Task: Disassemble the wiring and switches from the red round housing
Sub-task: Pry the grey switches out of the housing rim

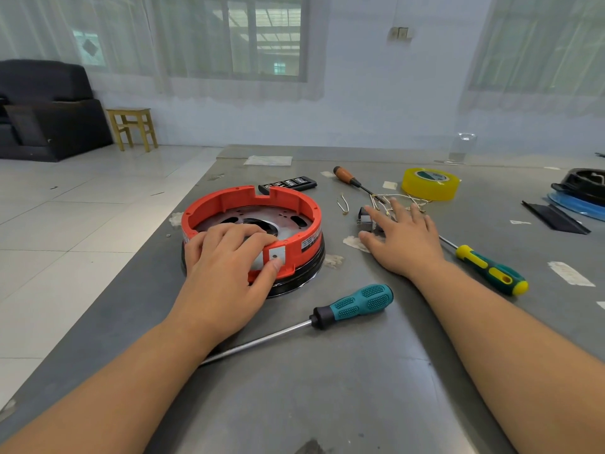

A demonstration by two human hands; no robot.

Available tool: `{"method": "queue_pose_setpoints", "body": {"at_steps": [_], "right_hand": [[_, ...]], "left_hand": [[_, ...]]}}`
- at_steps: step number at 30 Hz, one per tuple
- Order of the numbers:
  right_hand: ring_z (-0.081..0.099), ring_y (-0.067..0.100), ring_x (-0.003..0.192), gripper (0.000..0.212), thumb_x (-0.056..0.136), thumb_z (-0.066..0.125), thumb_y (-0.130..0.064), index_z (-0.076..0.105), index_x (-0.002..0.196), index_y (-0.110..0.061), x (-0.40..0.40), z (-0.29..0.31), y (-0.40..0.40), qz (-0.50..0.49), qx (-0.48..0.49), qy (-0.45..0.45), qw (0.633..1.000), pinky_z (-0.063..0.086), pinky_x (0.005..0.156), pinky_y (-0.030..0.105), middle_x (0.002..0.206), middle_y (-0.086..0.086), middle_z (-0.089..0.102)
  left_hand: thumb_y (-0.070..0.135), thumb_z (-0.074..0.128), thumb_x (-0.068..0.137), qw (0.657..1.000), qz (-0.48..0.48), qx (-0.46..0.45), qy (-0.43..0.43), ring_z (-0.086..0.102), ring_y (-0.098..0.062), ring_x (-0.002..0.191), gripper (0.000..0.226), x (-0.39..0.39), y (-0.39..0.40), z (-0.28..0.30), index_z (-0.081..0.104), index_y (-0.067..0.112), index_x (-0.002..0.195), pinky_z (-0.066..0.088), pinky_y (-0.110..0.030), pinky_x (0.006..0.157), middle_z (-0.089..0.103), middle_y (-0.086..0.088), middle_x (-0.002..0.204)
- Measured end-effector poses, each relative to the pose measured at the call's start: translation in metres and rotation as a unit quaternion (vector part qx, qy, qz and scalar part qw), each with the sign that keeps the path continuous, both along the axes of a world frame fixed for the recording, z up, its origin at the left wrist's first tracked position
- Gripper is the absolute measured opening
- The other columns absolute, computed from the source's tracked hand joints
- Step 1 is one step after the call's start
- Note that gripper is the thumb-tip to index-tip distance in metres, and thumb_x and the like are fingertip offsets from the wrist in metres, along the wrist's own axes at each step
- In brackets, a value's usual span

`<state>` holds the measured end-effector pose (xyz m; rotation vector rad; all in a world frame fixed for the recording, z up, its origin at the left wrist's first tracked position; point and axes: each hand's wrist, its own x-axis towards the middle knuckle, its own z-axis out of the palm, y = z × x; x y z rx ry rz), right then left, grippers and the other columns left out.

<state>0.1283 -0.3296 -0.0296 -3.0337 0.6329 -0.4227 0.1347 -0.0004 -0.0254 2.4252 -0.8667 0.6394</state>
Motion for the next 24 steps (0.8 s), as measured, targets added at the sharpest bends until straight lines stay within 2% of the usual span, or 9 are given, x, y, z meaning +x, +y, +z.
{"method": "queue_pose_setpoints", "body": {"at_steps": [3,6,12,16,19,22,24], "right_hand": [[-0.005,0.036,0.157,0.062,0.094,0.022,-0.079,0.012,0.153,-0.063,0.0,-0.002,-0.001,0.026,0.011,0.035,0.999,-0.001,0.126,0.053,0.172,-0.004,-0.004],[-0.004,0.034,0.157,0.06,0.095,0.023,-0.078,0.015,0.152,-0.063,0.004,-0.003,-0.007,0.045,0.043,0.058,0.996,0.002,0.126,0.054,0.172,-0.005,-0.001],[0.0,0.031,0.157,0.06,0.096,0.028,-0.076,0.017,0.153,-0.061,0.009,0.0,-0.019,0.064,0.049,0.056,0.995,0.005,0.126,0.053,0.172,-0.005,0.007],[-0.003,0.032,0.157,0.059,0.097,0.031,-0.074,0.017,0.153,-0.061,0.006,0.0,-0.017,0.065,0.052,0.049,0.995,0.002,0.125,0.051,0.172,-0.005,0.005],[-0.004,0.03,0.157,0.059,0.099,0.038,-0.067,0.021,0.155,-0.056,-0.002,0.001,-0.011,0.069,0.079,-0.015,0.994,0.002,0.126,0.05,0.171,-0.006,0.006],[0.018,0.023,0.155,0.053,0.103,0.044,-0.054,0.042,0.154,-0.039,-0.015,0.006,-0.002,0.091,0.178,-0.134,0.971,0.019,0.125,0.048,0.167,-0.002,0.027],[0.035,0.017,0.147,0.047,0.105,0.044,-0.048,0.054,0.147,-0.029,-0.029,0.009,0.009,0.108,0.212,-0.193,0.952,0.03,0.119,0.037,0.157,-0.003,0.043]], "left_hand": [[0.05,0.049,0.097,1.0,0.0,0.001,0.002,0.043,-0.021,0.136,0.041,-0.001,0.001,0.001,0.068,0.032,0.128,0.021,-0.044,0.113,0.062,0.009,0.134],[0.049,0.05,0.096,1.0,-0.002,-0.003,0.001,0.044,-0.021,0.135,0.039,-0.001,0.0,0.001,0.069,0.032,0.127,0.021,-0.042,0.112,0.062,0.009,0.133],[0.051,0.049,0.097,1.0,-0.003,-0.003,0.002,0.043,-0.021,0.136,0.04,0.0,0.0,0.001,0.068,0.033,0.127,0.022,-0.045,0.113,0.062,0.009,0.134],[0.051,0.049,0.097,1.0,-0.007,-0.007,-0.003,0.042,-0.02,0.135,0.039,-0.001,0.001,0.0,0.068,0.033,0.127,0.021,-0.043,0.113,0.062,0.01,0.133],[0.05,0.05,0.097,1.0,-0.011,-0.011,-0.01,0.044,-0.02,0.135,0.038,-0.001,0.002,0.0,0.068,0.033,0.126,0.021,-0.043,0.112,0.063,0.01,0.132],[0.05,0.05,0.098,1.0,-0.011,-0.009,-0.013,0.045,-0.021,0.135,0.038,-0.001,0.002,0.001,0.068,0.032,0.127,0.022,-0.043,0.113,0.063,0.01,0.132],[0.049,0.05,0.097,1.0,-0.01,-0.006,-0.012,0.046,-0.021,0.135,0.039,-0.002,0.002,0.001,0.069,0.031,0.126,0.023,-0.044,0.113,0.064,0.009,0.132]]}}
